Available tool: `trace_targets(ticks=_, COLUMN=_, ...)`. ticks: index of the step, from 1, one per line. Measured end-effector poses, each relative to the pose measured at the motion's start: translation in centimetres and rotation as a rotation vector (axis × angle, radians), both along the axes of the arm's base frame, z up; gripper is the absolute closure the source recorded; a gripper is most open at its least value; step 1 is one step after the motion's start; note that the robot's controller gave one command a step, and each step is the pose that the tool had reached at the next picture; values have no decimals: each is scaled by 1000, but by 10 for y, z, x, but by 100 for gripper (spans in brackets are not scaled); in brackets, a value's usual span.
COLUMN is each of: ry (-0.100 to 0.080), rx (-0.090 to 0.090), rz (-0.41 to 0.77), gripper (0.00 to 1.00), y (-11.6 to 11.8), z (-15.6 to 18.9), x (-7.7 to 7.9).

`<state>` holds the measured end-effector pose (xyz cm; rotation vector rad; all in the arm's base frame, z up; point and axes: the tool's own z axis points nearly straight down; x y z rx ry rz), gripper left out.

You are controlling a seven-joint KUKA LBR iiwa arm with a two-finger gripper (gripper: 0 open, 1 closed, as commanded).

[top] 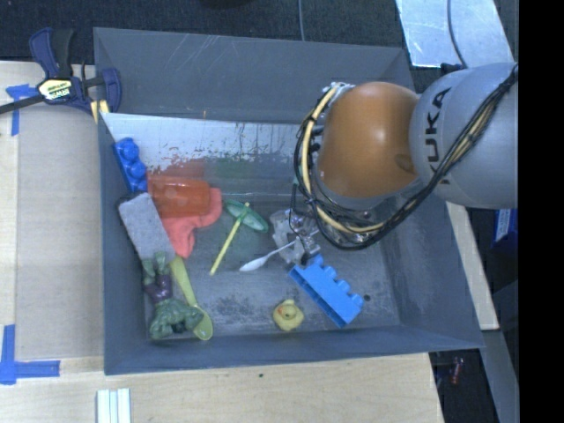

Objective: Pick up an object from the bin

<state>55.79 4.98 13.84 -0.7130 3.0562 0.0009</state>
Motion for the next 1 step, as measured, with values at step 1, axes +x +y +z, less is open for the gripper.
trace_targets(ticks=1, ry=4, rx=0, rz=25, gripper=100, y=0, z=83, x=10)
